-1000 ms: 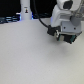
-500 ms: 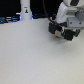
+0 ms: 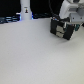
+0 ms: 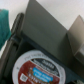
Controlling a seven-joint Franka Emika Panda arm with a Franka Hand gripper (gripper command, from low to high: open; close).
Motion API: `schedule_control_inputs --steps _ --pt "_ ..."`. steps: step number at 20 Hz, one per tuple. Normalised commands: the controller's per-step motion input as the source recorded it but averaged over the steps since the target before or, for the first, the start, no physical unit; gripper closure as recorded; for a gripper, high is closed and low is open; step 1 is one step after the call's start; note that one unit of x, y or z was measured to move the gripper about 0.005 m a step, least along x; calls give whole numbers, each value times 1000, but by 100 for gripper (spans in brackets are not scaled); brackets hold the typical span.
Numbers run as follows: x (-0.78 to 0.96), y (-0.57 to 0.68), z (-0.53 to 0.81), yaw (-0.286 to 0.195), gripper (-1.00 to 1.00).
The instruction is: Open the kcup holder, insert the kcup into the holder, and close the kcup holder
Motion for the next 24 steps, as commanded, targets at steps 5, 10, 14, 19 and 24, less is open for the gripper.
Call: schedule_control_inputs --steps 5,10,14,19,24 --pt "-507 542 6 48 -100" --pt "-551 601 -1 35 -100" --pt "-534 608 10 37 -100" --pt "-519 588 41 33 -100" --pt "38 205 537 -2 -100"
